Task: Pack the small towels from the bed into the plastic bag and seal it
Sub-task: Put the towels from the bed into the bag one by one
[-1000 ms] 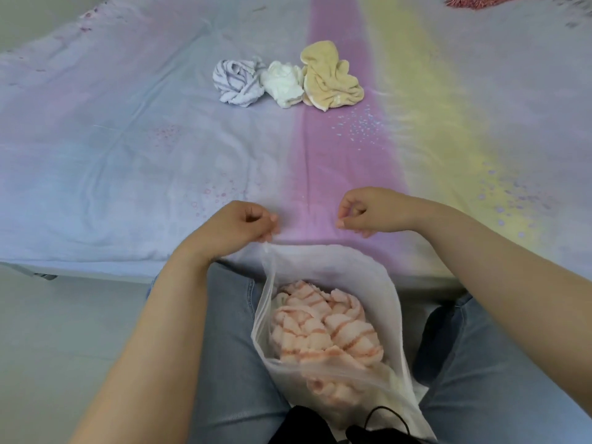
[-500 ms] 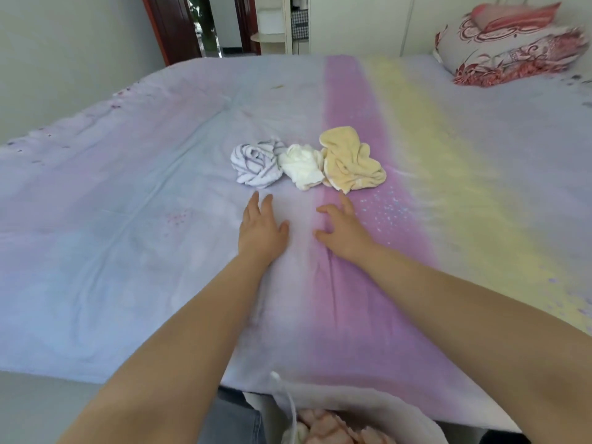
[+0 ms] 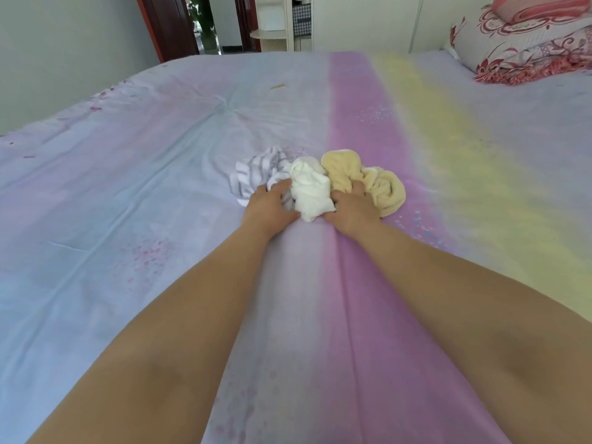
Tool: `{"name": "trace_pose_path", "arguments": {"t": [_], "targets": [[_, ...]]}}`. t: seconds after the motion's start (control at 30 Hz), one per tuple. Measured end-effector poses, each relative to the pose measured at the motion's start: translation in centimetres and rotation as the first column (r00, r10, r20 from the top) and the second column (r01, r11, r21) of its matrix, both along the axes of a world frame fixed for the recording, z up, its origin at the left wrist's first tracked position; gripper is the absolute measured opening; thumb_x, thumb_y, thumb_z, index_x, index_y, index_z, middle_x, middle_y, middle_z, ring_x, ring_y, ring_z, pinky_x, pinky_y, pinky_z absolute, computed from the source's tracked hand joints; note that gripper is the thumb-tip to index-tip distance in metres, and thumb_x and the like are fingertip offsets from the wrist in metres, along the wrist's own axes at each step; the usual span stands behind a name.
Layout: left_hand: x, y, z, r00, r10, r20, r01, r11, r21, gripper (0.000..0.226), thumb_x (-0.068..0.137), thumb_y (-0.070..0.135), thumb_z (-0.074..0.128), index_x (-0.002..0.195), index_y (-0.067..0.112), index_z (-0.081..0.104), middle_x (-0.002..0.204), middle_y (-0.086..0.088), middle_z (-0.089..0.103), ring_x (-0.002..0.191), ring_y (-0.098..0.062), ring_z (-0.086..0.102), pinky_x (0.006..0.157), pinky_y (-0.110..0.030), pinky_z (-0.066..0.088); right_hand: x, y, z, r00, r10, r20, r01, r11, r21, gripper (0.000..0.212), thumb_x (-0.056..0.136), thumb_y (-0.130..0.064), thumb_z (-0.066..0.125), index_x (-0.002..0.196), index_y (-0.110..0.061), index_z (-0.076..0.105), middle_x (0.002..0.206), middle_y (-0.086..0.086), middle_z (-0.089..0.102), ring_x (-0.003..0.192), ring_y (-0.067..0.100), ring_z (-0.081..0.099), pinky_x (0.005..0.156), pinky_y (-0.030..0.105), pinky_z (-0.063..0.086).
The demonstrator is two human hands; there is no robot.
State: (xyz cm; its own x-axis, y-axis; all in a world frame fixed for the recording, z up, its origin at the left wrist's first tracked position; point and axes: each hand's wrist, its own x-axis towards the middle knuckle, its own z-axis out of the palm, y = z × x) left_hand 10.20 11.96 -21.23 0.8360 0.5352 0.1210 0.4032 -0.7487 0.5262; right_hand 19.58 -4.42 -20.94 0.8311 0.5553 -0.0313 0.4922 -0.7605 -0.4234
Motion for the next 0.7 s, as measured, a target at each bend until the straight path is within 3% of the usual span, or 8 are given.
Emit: {"name": "trace_pose_path", "arguments": {"t": [0.1,0.2,0.3,0.37,0.47,0.53,0.63,0.7], "targets": [[-0.3,-2.1,0.4,0.994,0.016,0.11,-0.017,1.0,0.009,0.037,0.084,0.022,0.058,0.12,0.025,0.063,0.122,-0.007,0.059,0.106,-0.025,0.062,0.085,-0.034,0.05,-0.5,-0.6,-0.3,0.995,0.038,0.089,-0.051,0.988,0.146,0.033,0.085,-0.04,0.06,0.107,-0.016,0.064,0.135,0.013,0.038,0.115,0.034,0.049,0.094,0.037,0.044],[-2.6,-5.7,1.3,0.982,-0.004,0.189,-0.003,0.999,0.039,0.028,0.087,0.015,0.051,0.107,0.021,0.069,0.113,-0.005,0.062,0.095,-0.023,0.062,0.074,-0.031,0.048,-3.1,-2.8,0.4,0.989,0.077,0.127,-0.113,0.945,0.307,0.024,0.087,-0.027,0.059,0.099,-0.006,0.062,0.117,0.013,0.049,0.102,0.029,0.054,0.078,0.028,0.04],[-6.7,-9.1,2.3,0.964,-0.029,0.264,0.031,0.999,-0.006,0.026,0.088,0.011,0.051,0.107,0.017,0.069,0.112,-0.005,0.063,0.096,-0.021,0.062,0.08,-0.033,0.049,-7.3,-6.9,0.3,0.991,0.095,0.094,-0.127,0.887,0.444,0.018,0.083,-0.021,0.062,0.089,-0.003,0.062,0.099,0.006,0.048,0.091,0.023,0.051,0.077,0.029,0.041],[-10.0,-11.6,3.1,0.955,-0.032,0.296,0.045,0.998,-0.037,0.024,0.088,0.011,0.054,0.105,0.017,0.069,0.11,-0.002,0.063,0.093,-0.016,0.06,0.079,-0.029,0.047,-10.6,-10.0,0.4,0.994,0.081,0.076,-0.107,0.866,0.489,0.021,0.079,-0.027,0.059,0.077,-0.006,0.056,0.093,0.0,0.043,0.084,0.017,0.045,0.073,0.029,0.038],[-14.7,-15.1,4.2,0.939,-0.013,0.343,0.057,0.991,-0.117,0.021,0.087,0.011,0.058,0.104,0.018,0.068,0.102,0.003,0.061,0.085,-0.007,0.053,0.067,-0.007,0.038,-15.1,-13.7,1.8,0.996,0.069,0.054,-0.087,0.849,0.522,0.018,0.079,-0.029,0.058,0.072,-0.014,0.052,0.095,-0.002,0.044,0.085,0.012,0.043,0.069,0.027,0.033],[-17.5,-17.1,4.9,0.929,0.005,0.371,0.051,0.989,-0.142,0.018,0.087,0.012,0.058,0.101,0.02,0.067,0.096,0.006,0.059,0.082,-0.006,0.051,0.063,-0.001,0.035,-18.1,-15.6,3.2,0.996,0.068,0.052,-0.085,0.833,0.547,0.02,0.079,-0.03,0.06,0.067,-0.024,0.046,0.096,-0.004,0.043,0.086,0.01,0.041,0.068,0.025,0.031],[-21.1,-18.8,5.6,0.918,0.027,0.395,0.021,0.993,-0.117,0.016,0.085,0.012,0.061,0.095,0.022,0.067,0.091,0.004,0.062,0.079,-0.007,0.053,0.061,-0.002,0.035,-22.2,-18.2,4.9,0.995,0.084,0.047,-0.096,0.823,0.559,0.022,0.071,-0.045,0.055,0.076,-0.024,0.056,0.094,-0.01,0.042,0.09,0.005,0.042,0.072,0.025,0.035],[-23.0,-19.3,6.1,0.916,0.058,0.398,-0.016,0.994,-0.108,0.014,0.084,0.012,0.062,0.094,0.021,0.067,0.091,0.004,0.062,0.08,-0.009,0.055,0.061,-0.006,0.035,-24.4,-20.0,5.6,0.996,0.081,0.04,-0.089,0.825,0.557,0.019,0.076,-0.042,0.061,0.084,-0.025,0.061,0.092,-0.017,0.044,0.093,0.005,0.046,0.08,0.029,0.042]]}}
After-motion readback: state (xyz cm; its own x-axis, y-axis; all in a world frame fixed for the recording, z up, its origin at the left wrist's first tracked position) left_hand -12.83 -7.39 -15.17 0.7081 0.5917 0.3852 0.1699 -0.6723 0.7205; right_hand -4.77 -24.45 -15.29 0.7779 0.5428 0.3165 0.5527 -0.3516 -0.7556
